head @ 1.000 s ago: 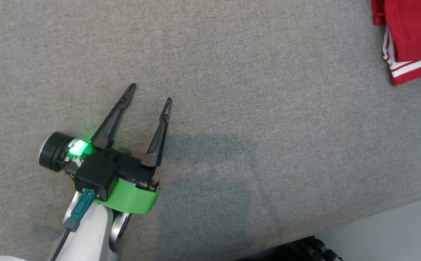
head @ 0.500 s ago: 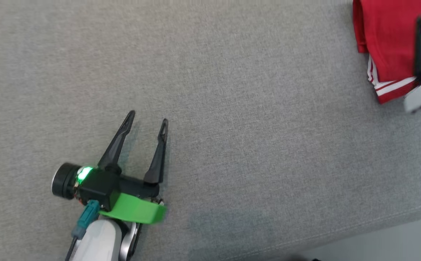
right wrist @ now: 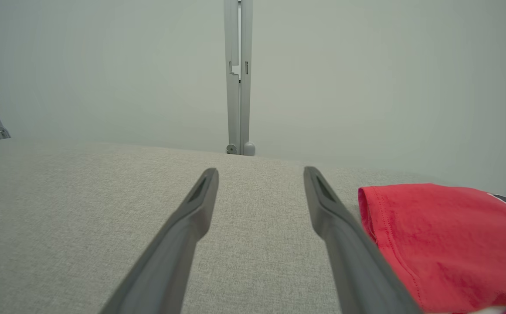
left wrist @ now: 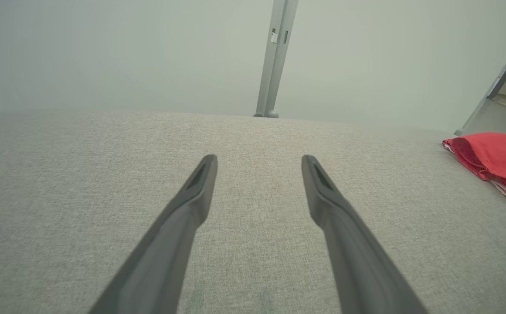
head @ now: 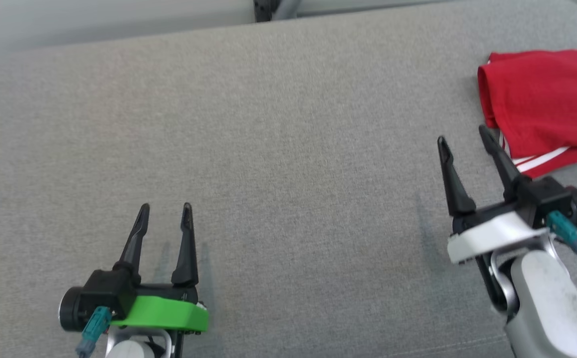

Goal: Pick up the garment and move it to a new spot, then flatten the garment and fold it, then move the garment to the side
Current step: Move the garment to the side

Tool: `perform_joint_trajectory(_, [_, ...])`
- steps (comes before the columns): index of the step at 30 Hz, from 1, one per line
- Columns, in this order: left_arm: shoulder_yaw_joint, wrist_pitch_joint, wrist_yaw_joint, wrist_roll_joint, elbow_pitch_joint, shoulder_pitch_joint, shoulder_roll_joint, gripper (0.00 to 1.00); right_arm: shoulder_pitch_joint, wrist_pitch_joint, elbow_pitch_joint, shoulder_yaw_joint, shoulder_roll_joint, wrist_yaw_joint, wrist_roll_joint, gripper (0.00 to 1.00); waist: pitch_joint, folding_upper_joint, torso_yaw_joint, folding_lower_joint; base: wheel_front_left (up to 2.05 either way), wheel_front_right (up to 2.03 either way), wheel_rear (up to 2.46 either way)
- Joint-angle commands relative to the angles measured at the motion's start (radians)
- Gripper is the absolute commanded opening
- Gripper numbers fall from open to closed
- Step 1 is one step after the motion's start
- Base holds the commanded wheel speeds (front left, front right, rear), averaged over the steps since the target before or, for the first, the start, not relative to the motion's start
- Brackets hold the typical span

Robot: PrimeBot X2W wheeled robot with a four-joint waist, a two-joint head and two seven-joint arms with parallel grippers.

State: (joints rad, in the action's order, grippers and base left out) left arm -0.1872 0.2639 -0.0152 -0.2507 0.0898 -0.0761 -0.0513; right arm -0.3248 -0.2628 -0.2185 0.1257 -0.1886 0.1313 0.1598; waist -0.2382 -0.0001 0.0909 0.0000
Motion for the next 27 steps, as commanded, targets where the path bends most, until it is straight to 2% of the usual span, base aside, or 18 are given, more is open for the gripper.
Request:
perform_joint_trajectory(1, [0.01, -0.001, 0.012, -0.011, -0.006, 0.024, 0.0, 1.0, 0.045, -0.003, 0.029, -0.008, 0.008, -0.001, -0.013, 1.0, 0.109, 0.0001, -0.047, 0.0, 0.0, 0.0, 0.0])
perform_joint_trajectory(9, [0.044, -0.001, 0.038, -0.004, -0.072, 0.123, 0.001, 1.0, 0.25, -0.003, 0.2, -0.049, 0.062, -0.001, -0.031, 1.0, 0.212, 0.0001, -0.059, 0.0, 0.0, 0.0, 0.0])
perform_joint_trajectory(14, [0.064, -0.001, 0.038, 0.02, -0.098, 0.182, 0.0, 1.0, 0.344, -0.003, 0.279, -0.074, 0.086, -0.001, 0.018, 1.0, 0.246, 0.0001, -0.051, 0.0, 0.0, 0.0, 0.0])
perform_joint_trajectory(27, [0.062, -0.001, 0.023, 0.017, -0.079, 0.274, 0.0, 1.0, 0.445, -0.003, 0.257, -0.051, 0.076, -0.001, -0.032, 1.0, 0.305, 0.0001, -0.039, 0.0, 0.0, 0.0, 0.0])
